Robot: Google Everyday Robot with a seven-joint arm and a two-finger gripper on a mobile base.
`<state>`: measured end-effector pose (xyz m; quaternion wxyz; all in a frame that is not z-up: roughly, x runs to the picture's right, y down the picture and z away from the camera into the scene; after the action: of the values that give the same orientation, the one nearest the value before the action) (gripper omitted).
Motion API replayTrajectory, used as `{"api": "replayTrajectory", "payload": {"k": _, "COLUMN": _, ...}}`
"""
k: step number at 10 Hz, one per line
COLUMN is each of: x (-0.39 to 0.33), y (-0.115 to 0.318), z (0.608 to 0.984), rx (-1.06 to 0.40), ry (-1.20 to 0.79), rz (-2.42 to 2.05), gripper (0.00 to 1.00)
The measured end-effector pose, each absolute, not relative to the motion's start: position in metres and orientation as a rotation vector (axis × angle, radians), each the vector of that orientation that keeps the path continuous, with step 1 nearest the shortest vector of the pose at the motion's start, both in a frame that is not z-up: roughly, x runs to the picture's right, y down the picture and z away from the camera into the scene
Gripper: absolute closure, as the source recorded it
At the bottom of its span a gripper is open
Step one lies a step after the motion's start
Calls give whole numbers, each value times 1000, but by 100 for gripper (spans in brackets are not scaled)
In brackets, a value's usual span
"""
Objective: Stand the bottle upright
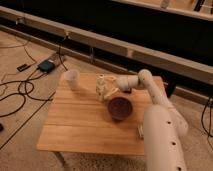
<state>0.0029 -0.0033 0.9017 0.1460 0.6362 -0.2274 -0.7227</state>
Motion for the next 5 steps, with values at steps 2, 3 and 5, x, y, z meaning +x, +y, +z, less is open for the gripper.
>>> {"api": "replayTrajectory", "payload": {"k": 2, "x": 4, "y": -5, "z": 900, "rx": 1836, "ry": -645, "rz": -2085, "gripper": 20}}
{"api": "replayTrajectory", "payload": {"k": 3, "x": 3, "y": -8, "z": 897, "rx": 1844, "ry": -638, "rz": -2089, "gripper": 20}}
{"api": "replayTrajectory", "payload": {"k": 5, "x": 3, "y": -13, "z": 893, "rx": 1856, "ry": -627, "rz": -2100, "gripper": 20}}
